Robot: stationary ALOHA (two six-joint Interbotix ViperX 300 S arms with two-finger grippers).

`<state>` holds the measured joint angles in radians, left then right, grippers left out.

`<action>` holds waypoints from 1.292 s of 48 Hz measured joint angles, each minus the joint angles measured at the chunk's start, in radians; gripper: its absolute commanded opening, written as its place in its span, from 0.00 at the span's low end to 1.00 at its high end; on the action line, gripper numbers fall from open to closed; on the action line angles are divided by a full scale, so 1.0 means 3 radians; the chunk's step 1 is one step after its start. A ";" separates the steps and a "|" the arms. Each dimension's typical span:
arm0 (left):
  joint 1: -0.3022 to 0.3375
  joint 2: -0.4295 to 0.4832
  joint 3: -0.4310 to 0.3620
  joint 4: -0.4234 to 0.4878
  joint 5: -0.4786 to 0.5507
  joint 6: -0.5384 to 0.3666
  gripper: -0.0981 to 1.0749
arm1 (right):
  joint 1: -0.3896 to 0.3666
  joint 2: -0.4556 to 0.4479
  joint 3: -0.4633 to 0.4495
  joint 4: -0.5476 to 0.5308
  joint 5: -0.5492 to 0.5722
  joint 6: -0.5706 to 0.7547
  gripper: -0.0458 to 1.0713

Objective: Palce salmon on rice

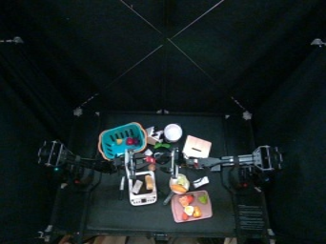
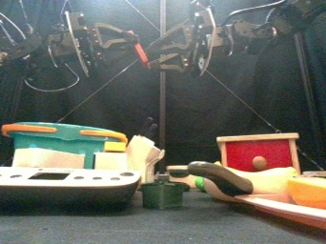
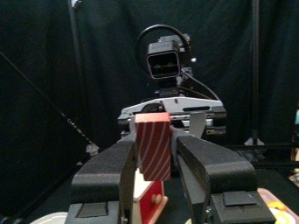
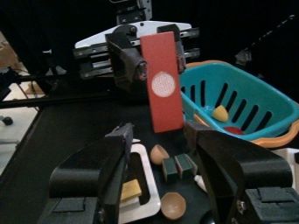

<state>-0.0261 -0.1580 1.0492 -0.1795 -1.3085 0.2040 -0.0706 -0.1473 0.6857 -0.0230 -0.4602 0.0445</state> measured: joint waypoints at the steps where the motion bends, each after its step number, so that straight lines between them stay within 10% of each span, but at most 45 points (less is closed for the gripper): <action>1: 0.0000 -0.0005 0.0000 -0.0005 0.0010 0.0005 0.65 | 0.0000 -0.0041 0.0026 0.0000 0.0000 -0.0005 0.81; 16: -0.0153 -0.0404 0.0000 -0.0465 0.0772 -0.0153 0.65 | 0.0000 -0.0532 0.0419 0.0210 0.0000 -0.0005 0.81; 40: -0.0353 -0.1749 -0.0107 -0.1421 0.3712 -0.0159 0.65 | 0.0010 -0.0568 0.0583 0.0286 0.0000 -0.0005 0.81; 53: 0.0312 -0.1861 -0.0348 -0.1447 0.5328 -0.0169 0.65 | 0.0031 -0.0542 0.0583 0.0281 0.0000 -0.0005 0.81; 62: 0.0629 -0.1795 -0.0476 -0.1304 0.5788 -0.0199 0.65 | 0.0036 -0.0491 0.0583 0.0286 0.0000 -0.0005 0.81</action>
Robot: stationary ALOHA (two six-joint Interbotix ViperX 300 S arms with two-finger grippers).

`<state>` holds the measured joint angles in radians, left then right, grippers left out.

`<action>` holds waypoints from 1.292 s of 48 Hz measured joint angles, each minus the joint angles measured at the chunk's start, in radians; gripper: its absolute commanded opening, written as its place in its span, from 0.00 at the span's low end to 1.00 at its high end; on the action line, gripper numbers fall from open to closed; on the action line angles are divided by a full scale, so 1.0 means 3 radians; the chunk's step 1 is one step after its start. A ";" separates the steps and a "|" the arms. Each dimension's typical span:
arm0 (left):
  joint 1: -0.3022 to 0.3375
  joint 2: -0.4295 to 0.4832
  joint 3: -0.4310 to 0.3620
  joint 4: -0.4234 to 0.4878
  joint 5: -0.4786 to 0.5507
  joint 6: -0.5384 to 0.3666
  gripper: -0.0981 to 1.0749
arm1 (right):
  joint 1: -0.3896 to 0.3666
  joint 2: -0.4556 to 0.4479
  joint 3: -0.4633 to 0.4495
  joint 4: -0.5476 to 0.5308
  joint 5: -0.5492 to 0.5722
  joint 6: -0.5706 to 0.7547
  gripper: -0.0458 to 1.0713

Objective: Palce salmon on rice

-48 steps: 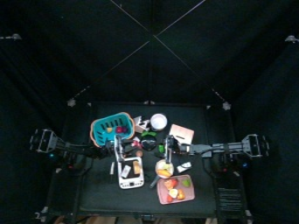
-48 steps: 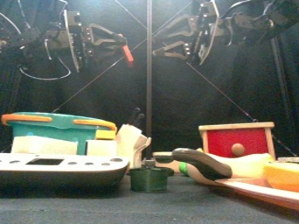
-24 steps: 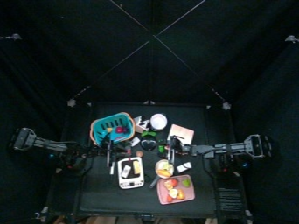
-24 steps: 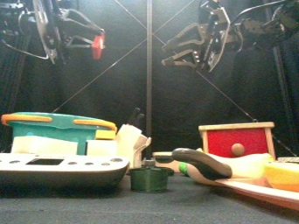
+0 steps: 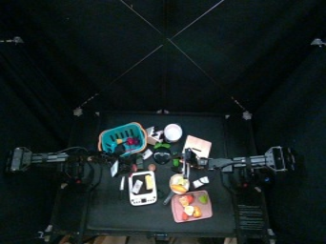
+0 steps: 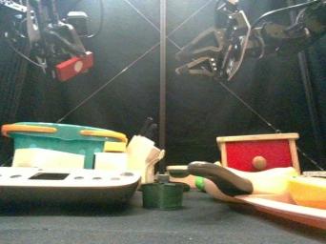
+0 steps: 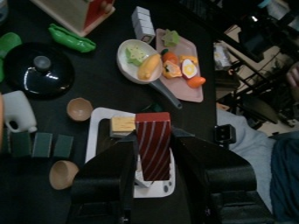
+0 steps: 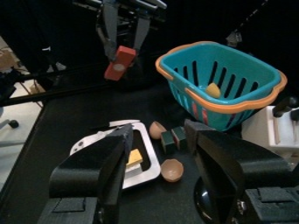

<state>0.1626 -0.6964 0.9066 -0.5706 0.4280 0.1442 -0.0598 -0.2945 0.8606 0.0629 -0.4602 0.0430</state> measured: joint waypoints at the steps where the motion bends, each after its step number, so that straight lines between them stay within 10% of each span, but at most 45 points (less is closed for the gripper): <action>1: 0.0010 0.0005 -0.0015 0.0020 0.0026 -0.0005 0.65 | -0.0005 0.0010 0.0000 0.0000 0.0000 0.0000 0.81; 15: 0.0225 0.0276 -0.0230 0.0547 0.0614 -0.0547 0.65 | 0.0005 0.0092 -0.0005 0.0026 0.0000 0.0000 0.81; 26: 0.0179 0.0368 -0.0312 0.1575 0.0941 -0.1744 0.65 | 0.0026 0.0097 -0.0010 0.0026 0.0000 0.0000 0.81; 48: -0.1248 0.0470 -0.0440 0.3114 0.1544 -0.4469 0.65 | 0.0072 0.0097 -0.0015 0.0031 0.0051 0.0000 0.81; 62: -0.1406 0.0879 -0.0598 0.2950 0.1641 -0.4791 0.65 | 0.0107 0.0102 0.0010 0.0031 0.0261 0.0005 0.81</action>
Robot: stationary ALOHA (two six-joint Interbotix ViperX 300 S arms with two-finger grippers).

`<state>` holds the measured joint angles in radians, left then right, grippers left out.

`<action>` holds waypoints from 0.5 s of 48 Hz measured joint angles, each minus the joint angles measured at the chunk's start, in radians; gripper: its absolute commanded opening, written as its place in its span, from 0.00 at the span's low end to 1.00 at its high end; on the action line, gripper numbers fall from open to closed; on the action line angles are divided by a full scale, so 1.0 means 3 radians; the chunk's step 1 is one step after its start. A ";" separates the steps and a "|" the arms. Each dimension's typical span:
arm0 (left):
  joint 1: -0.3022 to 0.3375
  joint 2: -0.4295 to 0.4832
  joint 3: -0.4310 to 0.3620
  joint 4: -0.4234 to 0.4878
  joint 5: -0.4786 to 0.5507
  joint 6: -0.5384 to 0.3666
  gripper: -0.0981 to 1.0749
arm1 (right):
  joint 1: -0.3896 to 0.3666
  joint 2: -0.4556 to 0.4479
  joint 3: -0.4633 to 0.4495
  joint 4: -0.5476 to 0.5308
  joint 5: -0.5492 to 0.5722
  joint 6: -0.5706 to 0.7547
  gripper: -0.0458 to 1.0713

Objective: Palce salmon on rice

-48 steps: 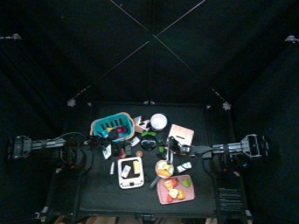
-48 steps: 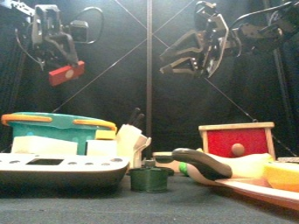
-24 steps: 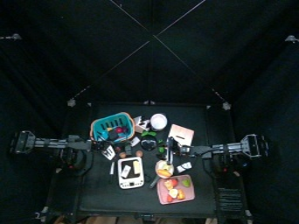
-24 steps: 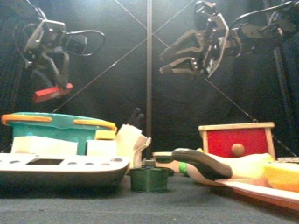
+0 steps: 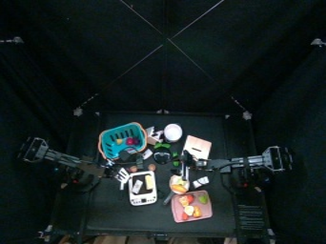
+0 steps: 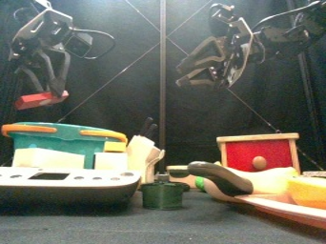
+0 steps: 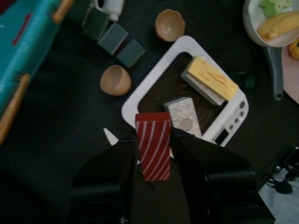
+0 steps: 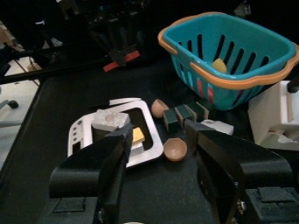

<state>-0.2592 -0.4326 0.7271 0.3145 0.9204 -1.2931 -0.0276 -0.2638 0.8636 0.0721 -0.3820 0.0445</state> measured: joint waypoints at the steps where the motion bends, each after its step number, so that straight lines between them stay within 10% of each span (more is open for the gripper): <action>1: -0.0005 0.0041 -0.0031 -0.0015 -0.0005 0.0000 0.65 | 0.0000 0.0000 0.0005 0.0000 0.0010 -0.0005 0.81; 24: -0.0031 0.0649 -0.0261 -0.0394 -0.0169 0.0010 0.66 | 0.0159 -0.0005 0.0066 -0.0015 0.0184 0.0000 0.81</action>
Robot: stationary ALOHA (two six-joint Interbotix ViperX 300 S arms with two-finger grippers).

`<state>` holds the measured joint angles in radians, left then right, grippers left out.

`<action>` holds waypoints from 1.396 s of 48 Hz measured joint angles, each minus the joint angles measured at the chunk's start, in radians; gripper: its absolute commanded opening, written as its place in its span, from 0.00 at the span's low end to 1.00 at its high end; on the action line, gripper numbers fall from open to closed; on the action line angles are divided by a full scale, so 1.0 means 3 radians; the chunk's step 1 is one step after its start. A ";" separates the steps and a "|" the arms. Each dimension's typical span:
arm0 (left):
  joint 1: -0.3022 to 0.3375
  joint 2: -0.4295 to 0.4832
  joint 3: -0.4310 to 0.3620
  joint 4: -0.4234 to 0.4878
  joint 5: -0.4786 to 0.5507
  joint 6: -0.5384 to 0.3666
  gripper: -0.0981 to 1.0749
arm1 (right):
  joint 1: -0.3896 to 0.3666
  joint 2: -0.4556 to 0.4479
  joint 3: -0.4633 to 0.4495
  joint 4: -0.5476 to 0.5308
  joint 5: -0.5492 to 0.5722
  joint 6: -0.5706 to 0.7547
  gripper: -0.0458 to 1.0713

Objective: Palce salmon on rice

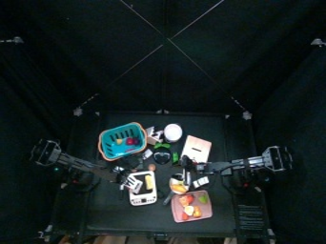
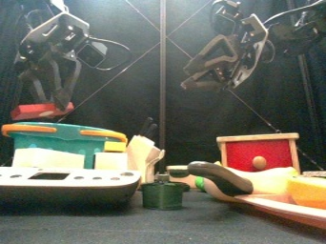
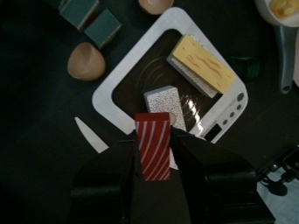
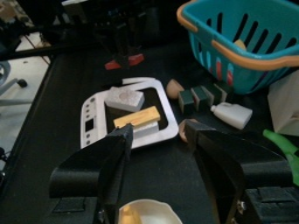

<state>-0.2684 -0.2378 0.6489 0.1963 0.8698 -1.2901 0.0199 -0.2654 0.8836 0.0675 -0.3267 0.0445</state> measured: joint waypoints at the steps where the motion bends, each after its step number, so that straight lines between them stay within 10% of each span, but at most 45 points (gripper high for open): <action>1: 0.0005 0.0036 0.0000 -0.0026 -0.0031 0.0000 0.66 | 0.0000 0.0000 0.0005 0.0000 0.0031 -0.0005 0.81; 67: 0.0199 0.0511 -0.0169 -0.0312 -0.0235 0.0164 0.66 | 0.0046 0.0015 0.0015 -0.0112 0.0138 -0.0010 0.81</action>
<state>-0.2086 -0.0844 0.5983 0.1028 0.7992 -1.2410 0.0337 -0.2608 0.8882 0.0337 -0.2853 0.0414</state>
